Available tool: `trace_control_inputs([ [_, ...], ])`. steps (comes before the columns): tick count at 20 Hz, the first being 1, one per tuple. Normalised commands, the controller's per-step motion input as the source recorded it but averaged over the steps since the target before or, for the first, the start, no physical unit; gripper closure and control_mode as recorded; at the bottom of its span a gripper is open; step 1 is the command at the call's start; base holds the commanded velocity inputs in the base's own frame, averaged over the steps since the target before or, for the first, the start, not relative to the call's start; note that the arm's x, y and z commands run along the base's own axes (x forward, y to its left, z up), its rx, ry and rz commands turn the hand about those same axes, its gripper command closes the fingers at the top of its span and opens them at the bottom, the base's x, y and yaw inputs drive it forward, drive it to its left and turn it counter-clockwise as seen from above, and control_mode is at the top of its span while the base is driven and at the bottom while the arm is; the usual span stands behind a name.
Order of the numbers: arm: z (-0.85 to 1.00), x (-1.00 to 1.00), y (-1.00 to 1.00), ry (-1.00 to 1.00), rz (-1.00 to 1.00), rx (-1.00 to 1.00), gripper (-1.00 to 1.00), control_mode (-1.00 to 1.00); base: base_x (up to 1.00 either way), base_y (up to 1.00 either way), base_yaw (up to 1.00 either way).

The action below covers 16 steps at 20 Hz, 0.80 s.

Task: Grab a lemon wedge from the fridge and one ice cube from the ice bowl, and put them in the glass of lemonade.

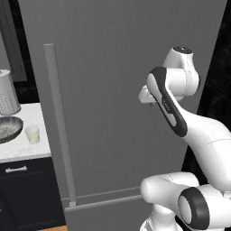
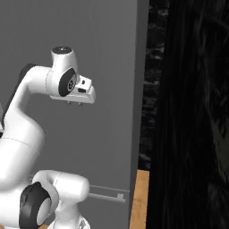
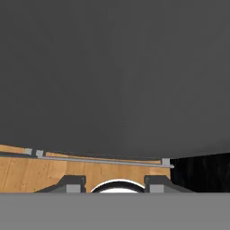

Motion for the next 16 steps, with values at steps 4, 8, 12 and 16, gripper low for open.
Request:
trace_control_inputs([
  [4, 0.00, -0.31, 0.00, 0.02, 0.03, 0.00, -1.00, -1.00, 0.00, 0.00, 0.00],
  [8, -0.20, -0.70, 0.00, 0.03, 0.11, 0.00, -1.00, -1.00, 0.00, 0.00, 0.00],
  [12, -0.18, -0.94, 0.00, 0.02, 0.07, 0.00, -1.00, -1.00, 0.00, 0.00, 0.00],
  [16, -0.18, -0.71, 0.01, 0.05, 0.02, 0.00, -1.00, -1.00, 0.00, 0.00, 0.00],
])
